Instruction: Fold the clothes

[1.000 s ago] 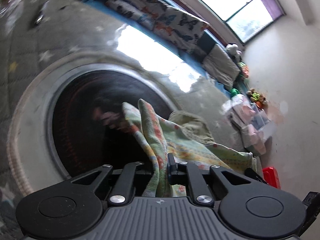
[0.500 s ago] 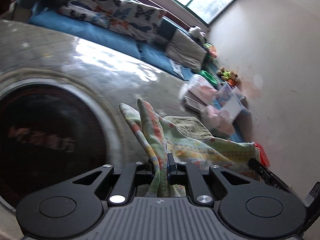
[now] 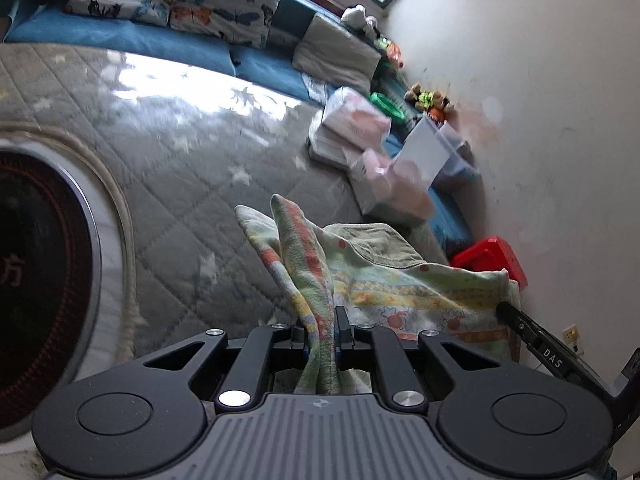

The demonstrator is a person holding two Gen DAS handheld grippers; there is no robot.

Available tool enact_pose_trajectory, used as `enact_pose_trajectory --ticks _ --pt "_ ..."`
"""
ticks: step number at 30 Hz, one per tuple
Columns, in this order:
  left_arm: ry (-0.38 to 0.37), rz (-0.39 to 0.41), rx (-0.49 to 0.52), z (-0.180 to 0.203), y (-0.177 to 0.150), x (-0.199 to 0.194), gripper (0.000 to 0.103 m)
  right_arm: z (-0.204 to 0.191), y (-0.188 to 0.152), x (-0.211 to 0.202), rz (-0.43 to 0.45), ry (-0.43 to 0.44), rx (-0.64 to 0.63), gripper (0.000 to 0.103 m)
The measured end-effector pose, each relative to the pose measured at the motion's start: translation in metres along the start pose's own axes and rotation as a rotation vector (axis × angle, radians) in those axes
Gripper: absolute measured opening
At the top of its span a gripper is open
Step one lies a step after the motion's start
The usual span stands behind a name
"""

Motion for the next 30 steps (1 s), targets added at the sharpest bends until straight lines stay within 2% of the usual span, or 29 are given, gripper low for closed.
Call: enact_pose_trajectory --ticks 8,14,16,17,21,24,25,27,29,30 --pt "0.051 -0.054 -0.023 -0.018 -0.018 0.014 0.012 0.012 -0.036 0.027 -0.101 -0.036 0.030 0.010" --pt "0.068 -0.068 -0.012 -0.027 -0.025 0.016 0.012 0.010 -0.047 0.038 -0.134 -0.036 0.009 0.011" --pt "0.071 -0.070 -0.012 -0.029 -0.027 0.015 0.012 0.009 -0.050 0.040 -0.143 -0.034 0.001 0.014" --pt "0.073 -0.070 -0.013 -0.030 -0.028 0.014 0.013 0.007 -0.052 0.041 -0.147 -0.035 -0.005 0.020" --pt "0.084 -0.070 -0.018 -0.034 -0.030 0.011 0.016 0.007 -0.054 0.041 -0.151 -0.037 -0.004 0.027" --pt "0.114 -0.061 0.005 -0.033 -0.028 0.007 0.024 0.008 -0.052 0.039 -0.146 -0.039 0.002 0.029" --pt "0.126 -0.056 0.017 -0.032 -0.027 0.006 0.030 0.007 -0.051 0.037 -0.142 -0.039 0.003 0.032" --pt "0.147 -0.038 0.041 -0.031 -0.025 0.002 0.043 0.002 -0.048 0.031 -0.131 -0.023 -0.001 0.044" --pt "0.168 -0.022 0.070 -0.028 -0.023 -0.001 0.056 -0.006 -0.046 0.024 -0.121 -0.001 -0.007 0.049" --pt "0.179 -0.015 0.087 -0.026 -0.023 -0.003 0.059 -0.009 -0.045 0.020 -0.115 0.011 -0.010 0.053"
Point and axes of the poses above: each gripper's, at about its wrist camera, not at the fingertips, and x roughly the way its jaws point, z to its right, y to its top, the point moved 8 cm from there along x, roughly the way its jaws point, and after that the axes turned 8 degrees about -y, right-handed, at the moved point
